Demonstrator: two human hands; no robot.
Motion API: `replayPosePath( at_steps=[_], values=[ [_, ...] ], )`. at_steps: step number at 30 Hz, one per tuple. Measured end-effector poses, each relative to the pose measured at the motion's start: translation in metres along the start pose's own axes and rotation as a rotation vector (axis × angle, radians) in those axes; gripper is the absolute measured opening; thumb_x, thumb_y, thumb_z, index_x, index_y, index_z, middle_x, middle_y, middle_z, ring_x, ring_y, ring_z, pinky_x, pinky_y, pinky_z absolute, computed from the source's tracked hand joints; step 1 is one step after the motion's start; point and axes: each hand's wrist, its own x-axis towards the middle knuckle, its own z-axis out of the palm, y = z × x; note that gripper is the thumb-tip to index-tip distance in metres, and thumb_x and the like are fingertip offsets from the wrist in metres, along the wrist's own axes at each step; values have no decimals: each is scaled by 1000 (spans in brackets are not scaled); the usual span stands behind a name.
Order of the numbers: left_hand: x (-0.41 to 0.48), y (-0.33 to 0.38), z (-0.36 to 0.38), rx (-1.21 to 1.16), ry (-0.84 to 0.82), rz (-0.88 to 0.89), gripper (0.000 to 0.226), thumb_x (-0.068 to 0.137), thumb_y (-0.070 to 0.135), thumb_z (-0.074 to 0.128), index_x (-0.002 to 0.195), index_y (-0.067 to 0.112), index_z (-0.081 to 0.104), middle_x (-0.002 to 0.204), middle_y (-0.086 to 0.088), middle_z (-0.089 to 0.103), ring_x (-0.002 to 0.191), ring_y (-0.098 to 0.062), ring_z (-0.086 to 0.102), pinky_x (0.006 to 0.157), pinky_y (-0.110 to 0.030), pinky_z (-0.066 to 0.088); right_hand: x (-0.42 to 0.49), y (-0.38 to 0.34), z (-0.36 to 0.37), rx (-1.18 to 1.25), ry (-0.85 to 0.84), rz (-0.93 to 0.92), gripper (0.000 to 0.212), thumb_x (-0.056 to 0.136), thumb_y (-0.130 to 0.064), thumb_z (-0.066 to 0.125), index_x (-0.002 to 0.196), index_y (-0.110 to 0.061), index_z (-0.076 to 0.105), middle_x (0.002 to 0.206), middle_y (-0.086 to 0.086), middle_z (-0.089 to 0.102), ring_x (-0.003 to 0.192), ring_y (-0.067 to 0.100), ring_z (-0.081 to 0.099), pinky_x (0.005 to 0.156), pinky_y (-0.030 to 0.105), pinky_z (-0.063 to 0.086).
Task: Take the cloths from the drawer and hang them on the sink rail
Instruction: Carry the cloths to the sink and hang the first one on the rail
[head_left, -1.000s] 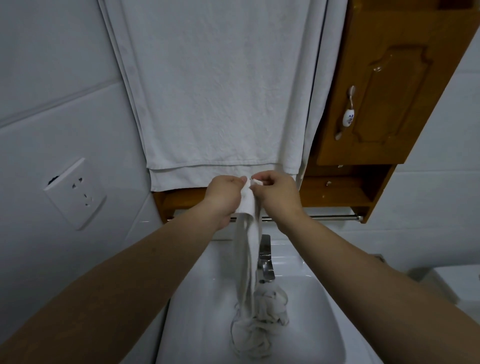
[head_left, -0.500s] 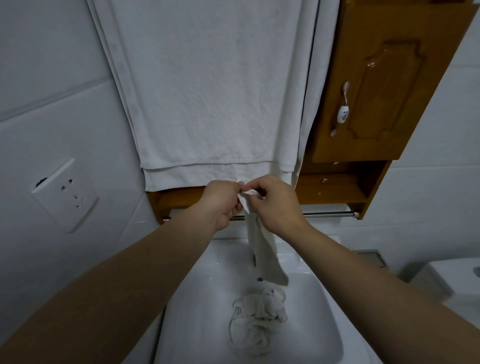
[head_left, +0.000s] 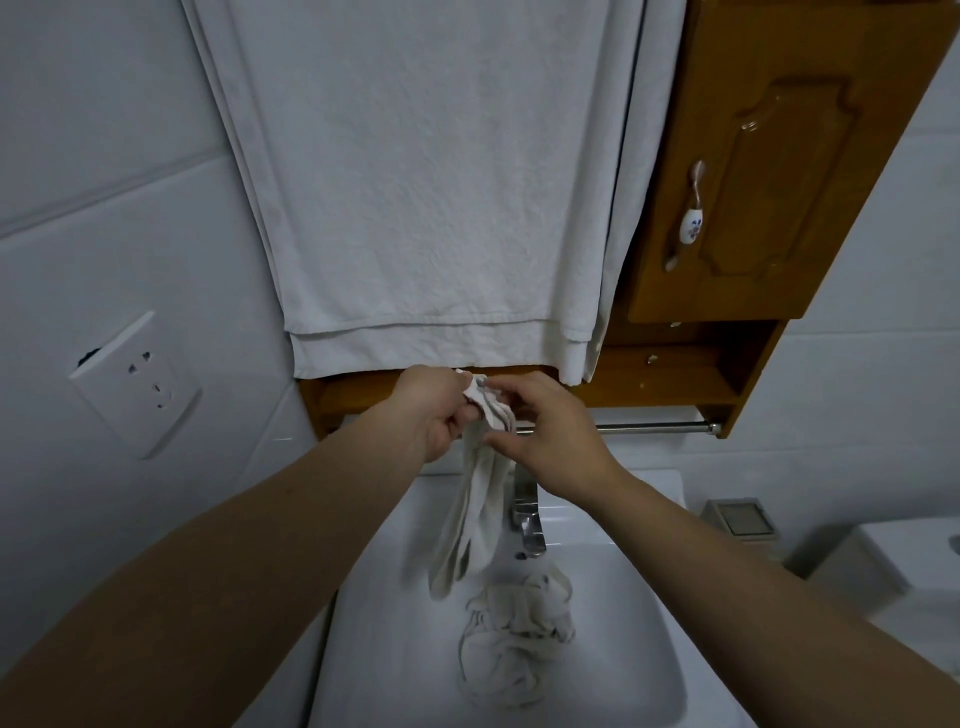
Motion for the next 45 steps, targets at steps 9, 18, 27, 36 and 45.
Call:
replayPosePath(
  at_steps=[9,18,27,36,45],
  values=[
    [-17,10,5,14,-10,-36,21,104,9,44,112,3,62,104,-19,70,66,-23,69,28,-12,28,0,-1,18,-247,106,-164,72,81,-19,78,146,-22,45,122,1,53,110,14,51,92,21,41],
    [-16,8,-3,52,2,-11,15,101,6,48,105,0,61,88,-15,72,46,-17,68,28,-15,31,7,-2,1,180,142,48,46,88,-15,71,130,-29,58,96,-12,65,90,4,64,80,21,54],
    [-12,5,-23,305,229,278,12,84,15,72,82,15,60,94,-6,63,76,-19,56,71,-35,50,20,-1,-33,375,-23,148,37,86,-6,74,116,-26,67,96,9,68,82,18,63,82,38,59],
    [-44,-17,-9,439,-116,563,31,95,50,56,88,27,76,89,9,75,91,-11,68,81,-31,52,22,-8,-49,438,-49,199,27,82,-3,77,104,-17,71,104,20,68,81,20,60,81,39,56],
    [-45,-29,-3,881,14,915,25,96,40,60,117,32,72,80,17,68,74,-4,61,65,-21,44,16,-5,-50,514,19,303,21,79,-3,80,97,-9,72,80,5,67,77,22,66,79,40,57]
  ],
)
